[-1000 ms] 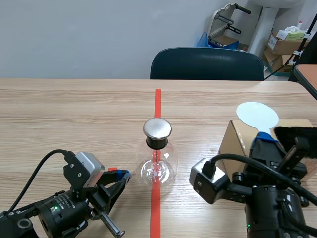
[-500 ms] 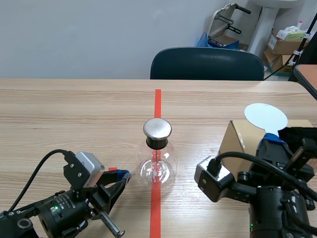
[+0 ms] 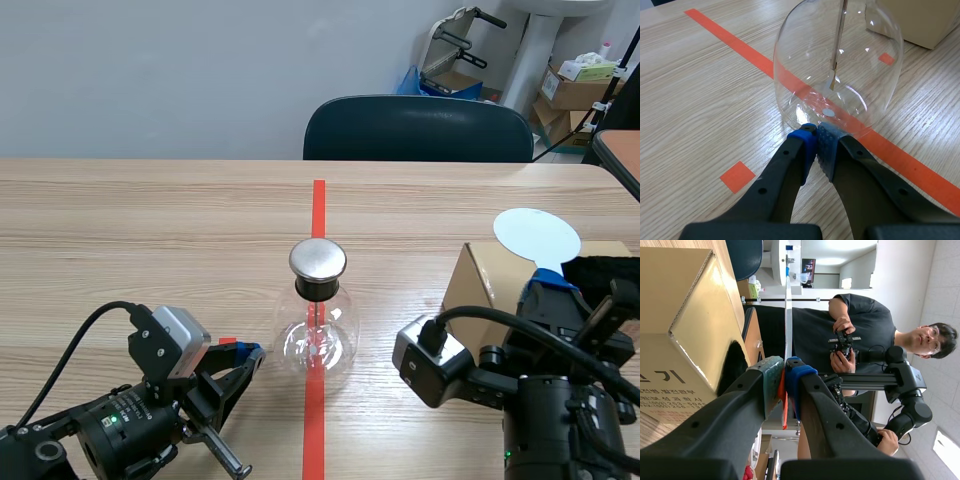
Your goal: Do the electroscope experiment
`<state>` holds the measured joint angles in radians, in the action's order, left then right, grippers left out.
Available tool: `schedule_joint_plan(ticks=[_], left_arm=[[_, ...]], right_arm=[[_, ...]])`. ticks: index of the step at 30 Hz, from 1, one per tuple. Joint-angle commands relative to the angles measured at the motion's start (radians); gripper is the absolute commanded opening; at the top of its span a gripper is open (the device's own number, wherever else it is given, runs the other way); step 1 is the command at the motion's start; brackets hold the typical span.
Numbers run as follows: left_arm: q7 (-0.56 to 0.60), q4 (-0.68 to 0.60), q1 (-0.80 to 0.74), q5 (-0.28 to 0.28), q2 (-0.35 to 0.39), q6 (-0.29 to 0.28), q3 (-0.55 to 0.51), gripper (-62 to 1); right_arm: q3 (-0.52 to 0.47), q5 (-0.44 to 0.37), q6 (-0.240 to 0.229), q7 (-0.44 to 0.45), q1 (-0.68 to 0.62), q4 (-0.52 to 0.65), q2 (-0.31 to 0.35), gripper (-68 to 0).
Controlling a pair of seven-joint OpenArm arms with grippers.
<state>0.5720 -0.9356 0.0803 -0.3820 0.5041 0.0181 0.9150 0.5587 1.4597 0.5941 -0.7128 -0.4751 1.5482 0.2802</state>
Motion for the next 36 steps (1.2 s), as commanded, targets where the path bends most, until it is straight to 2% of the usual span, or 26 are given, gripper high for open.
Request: schedule_joint_plan(ticks=[1,36], left_arm=[[0.01,-0.011,0.0,0.004,-0.005,-0.002,-0.004,-58.3],[0.011,-0.011,0.0,0.004,-0.005,-0.002,-0.004,-58.4]], right_arm=[[-0.002,0.001,0.011,-0.006,0.01,0.01,0.011,-66.5],[-0.002,0.001,0.011,0.009,0.01,0.01,0.011,-66.5]])
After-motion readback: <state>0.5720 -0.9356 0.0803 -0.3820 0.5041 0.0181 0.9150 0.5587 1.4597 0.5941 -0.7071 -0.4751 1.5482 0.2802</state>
